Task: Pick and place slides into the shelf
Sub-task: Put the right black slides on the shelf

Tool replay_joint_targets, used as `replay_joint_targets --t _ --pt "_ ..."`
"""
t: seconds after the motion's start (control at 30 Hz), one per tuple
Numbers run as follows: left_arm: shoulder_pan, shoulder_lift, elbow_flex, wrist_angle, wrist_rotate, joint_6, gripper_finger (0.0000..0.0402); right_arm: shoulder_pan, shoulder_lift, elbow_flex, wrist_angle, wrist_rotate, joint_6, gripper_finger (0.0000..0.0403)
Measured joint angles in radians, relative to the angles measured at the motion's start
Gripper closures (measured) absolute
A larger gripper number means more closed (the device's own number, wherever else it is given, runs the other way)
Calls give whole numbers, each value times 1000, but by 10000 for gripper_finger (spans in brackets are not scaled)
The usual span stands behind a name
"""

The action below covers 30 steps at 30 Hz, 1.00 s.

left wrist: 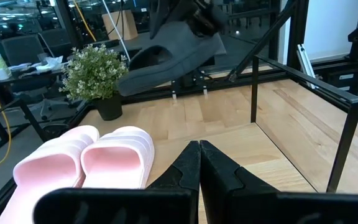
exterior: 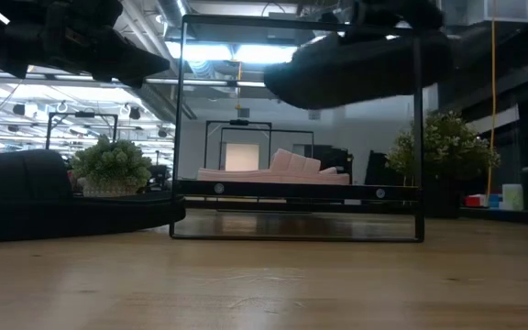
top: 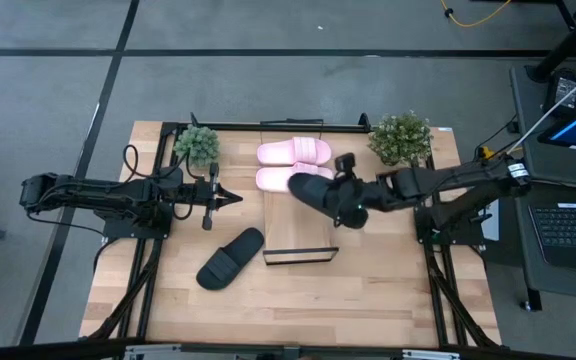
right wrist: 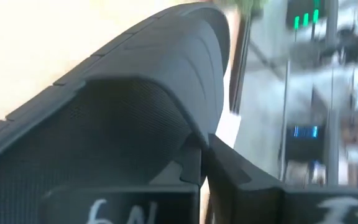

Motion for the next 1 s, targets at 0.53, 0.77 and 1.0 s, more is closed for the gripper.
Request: replay_joint_targets --t 0.53,0.77,1.0 --pt "0 0 0 0 0 0 401 -130 2 -75 304 -297 -410 391" --pt "0 0 0 0 0 0 401 -130 13 -165 411 -301 -446 391" --pt "0 0 0 0 0 0 401 -129 15 -293 636 -360 -526 391"
